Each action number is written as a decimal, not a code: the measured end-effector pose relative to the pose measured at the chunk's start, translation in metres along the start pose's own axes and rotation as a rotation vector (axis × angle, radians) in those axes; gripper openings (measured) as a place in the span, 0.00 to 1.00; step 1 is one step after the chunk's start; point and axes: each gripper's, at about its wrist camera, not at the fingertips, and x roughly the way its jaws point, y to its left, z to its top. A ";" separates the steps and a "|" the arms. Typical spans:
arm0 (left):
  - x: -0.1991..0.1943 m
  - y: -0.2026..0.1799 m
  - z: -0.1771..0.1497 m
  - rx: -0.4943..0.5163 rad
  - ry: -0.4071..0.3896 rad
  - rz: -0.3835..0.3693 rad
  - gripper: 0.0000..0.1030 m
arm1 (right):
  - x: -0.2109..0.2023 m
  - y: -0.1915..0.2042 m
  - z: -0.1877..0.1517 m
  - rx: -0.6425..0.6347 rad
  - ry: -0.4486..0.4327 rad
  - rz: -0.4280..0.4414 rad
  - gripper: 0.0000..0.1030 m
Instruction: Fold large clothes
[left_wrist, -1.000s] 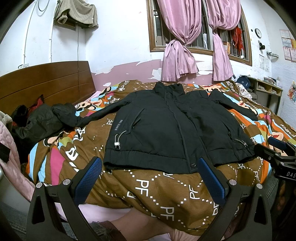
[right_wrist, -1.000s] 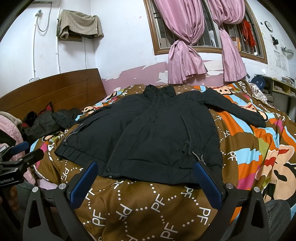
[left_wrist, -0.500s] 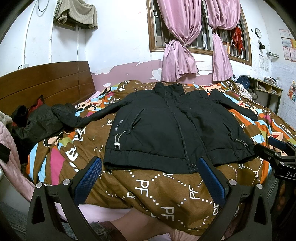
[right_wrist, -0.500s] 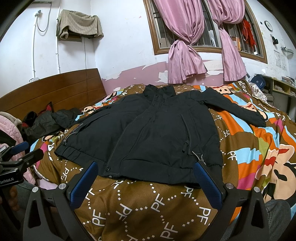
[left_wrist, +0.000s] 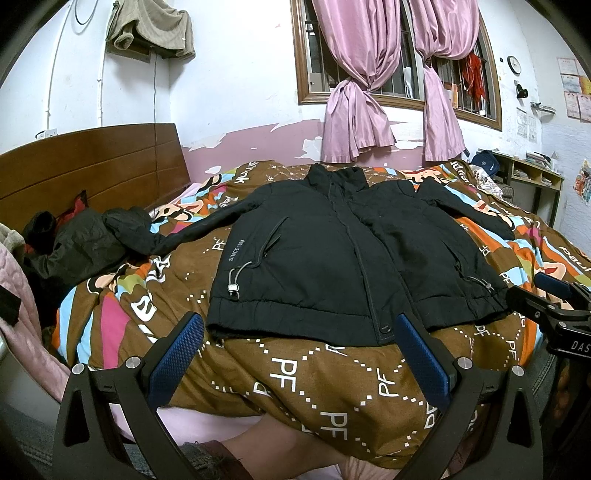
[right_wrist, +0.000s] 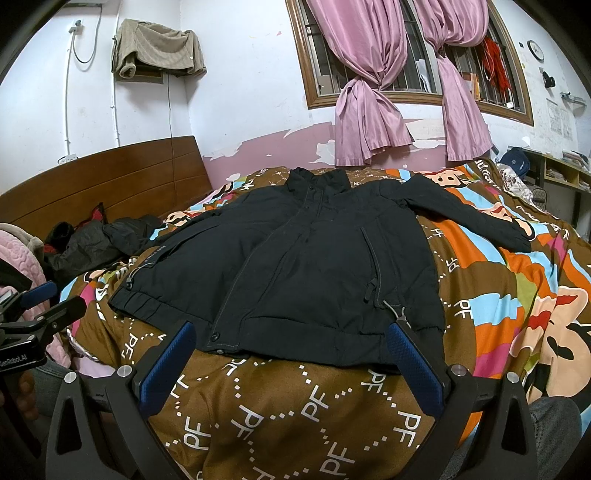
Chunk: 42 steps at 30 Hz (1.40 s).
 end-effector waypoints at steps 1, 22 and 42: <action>0.000 0.000 0.000 0.000 0.000 0.000 0.98 | 0.000 0.000 0.000 0.000 0.000 0.000 1.00; 0.000 0.000 0.000 0.002 -0.002 0.001 0.98 | 0.001 0.000 0.000 0.000 0.002 0.000 1.00; 0.011 0.012 0.011 -0.040 0.034 0.018 0.98 | 0.019 -0.008 0.006 0.036 0.147 -0.124 1.00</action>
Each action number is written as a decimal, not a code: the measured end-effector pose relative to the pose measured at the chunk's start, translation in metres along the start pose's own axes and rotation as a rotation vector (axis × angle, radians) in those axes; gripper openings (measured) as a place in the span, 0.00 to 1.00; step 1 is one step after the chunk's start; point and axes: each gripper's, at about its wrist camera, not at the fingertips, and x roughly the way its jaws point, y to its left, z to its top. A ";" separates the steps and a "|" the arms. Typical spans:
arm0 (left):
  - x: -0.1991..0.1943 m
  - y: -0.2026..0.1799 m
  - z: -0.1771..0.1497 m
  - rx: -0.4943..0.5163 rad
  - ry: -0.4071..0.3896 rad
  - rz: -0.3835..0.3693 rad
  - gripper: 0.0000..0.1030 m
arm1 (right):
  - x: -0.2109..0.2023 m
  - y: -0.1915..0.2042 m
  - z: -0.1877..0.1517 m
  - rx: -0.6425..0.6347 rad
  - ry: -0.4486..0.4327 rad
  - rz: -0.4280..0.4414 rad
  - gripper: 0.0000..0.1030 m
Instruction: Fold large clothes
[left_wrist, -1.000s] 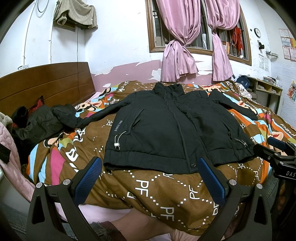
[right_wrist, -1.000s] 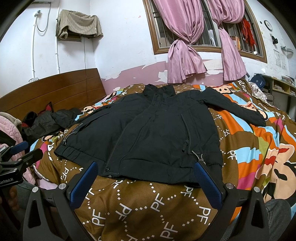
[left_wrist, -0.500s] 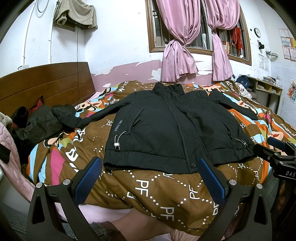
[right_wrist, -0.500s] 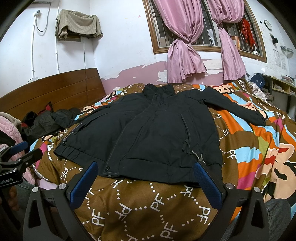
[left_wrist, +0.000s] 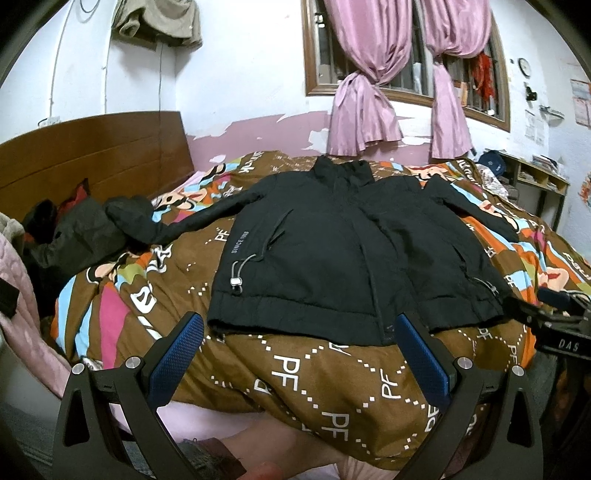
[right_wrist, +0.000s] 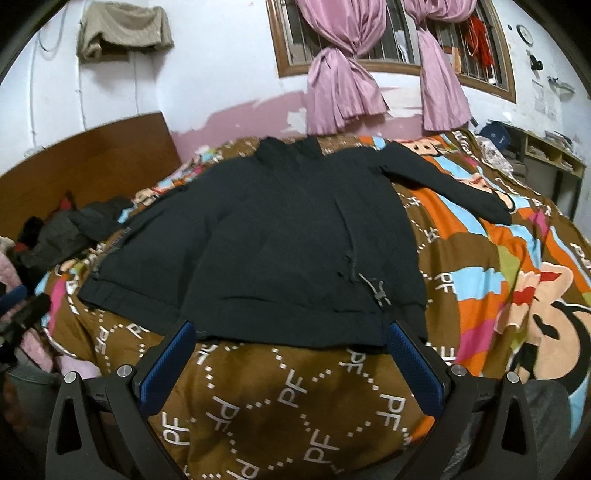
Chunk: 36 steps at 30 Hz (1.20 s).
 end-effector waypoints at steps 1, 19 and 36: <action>-0.002 0.002 0.003 -0.006 -0.006 0.007 0.98 | 0.004 -0.003 0.003 -0.003 0.004 -0.008 1.00; 0.002 -0.019 0.085 0.057 -0.030 0.050 0.98 | -0.030 0.000 0.091 -0.073 -0.096 -0.129 1.00; 0.009 -0.028 0.169 0.089 -0.064 0.105 0.98 | -0.036 -0.025 0.213 -0.086 -0.051 -0.076 1.00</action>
